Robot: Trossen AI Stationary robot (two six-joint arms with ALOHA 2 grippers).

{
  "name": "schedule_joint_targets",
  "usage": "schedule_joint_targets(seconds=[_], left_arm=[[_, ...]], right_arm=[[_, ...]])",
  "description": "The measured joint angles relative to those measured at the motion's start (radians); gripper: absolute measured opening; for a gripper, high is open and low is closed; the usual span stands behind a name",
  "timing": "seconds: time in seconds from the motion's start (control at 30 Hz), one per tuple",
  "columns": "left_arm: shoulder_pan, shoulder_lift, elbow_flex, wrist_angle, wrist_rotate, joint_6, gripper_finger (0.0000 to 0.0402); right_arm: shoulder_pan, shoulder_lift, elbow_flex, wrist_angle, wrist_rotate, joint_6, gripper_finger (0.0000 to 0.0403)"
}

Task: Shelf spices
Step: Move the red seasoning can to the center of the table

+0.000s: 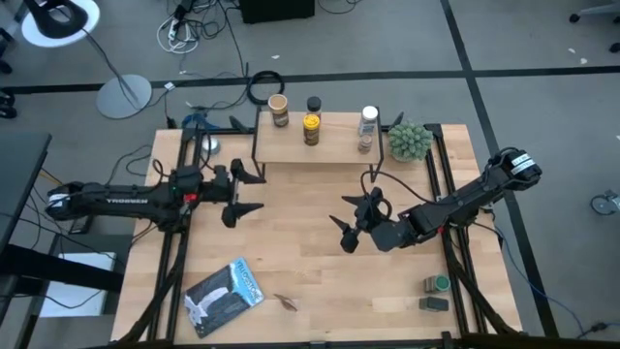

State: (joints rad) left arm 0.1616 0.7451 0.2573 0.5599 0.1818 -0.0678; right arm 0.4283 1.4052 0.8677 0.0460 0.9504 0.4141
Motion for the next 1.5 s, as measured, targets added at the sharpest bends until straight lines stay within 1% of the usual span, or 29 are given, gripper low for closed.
schedule_joint_targets(seconds=[0.13, 0.17, 0.23, 0.43, 0.63, 1.37, 1.5], left_arm=[[-0.06, 0.0, 0.0, -0.052, -0.311, 0.014, 0.0349], [-0.066, 0.0, 0.0, -0.06, -0.361, 0.011, 0.0349], [-0.07, 0.0, 0.0, -0.068, -0.403, 0.011, 0.0349], [-0.07, 0.0, 0.0, -0.065, -0.405, 0.007, 0.0349], [-0.07, 0.0, 0.0, -0.052, -0.406, -0.075, 0.0349], [-0.07, 0.0, 0.0, -0.028, -0.409, -0.068, 0.0349], [-0.071, 0.0, 0.0, -0.027, -0.365, -0.098, 0.0346]], right_arm=[[0.0, 0.0, 0.0, -0.003, 0.003, 0.0, 0.0307], [0.0, 0.0, 0.0, -0.003, 0.003, 0.0, 0.0307], [0.0, 0.0, 0.0, -0.003, 0.003, 0.0, 0.0307], [-0.004, 0.0, 0.0, -0.006, 0.003, -0.006, 0.0307], [-0.018, 0.0, 0.0, -0.006, 0.003, -0.016, 0.0306], [-0.02, 0.0, 0.0, -0.006, -0.012, -0.016, 0.0306], [-0.02, 0.0, 0.0, -0.006, -0.012, -0.011, 0.0306]])
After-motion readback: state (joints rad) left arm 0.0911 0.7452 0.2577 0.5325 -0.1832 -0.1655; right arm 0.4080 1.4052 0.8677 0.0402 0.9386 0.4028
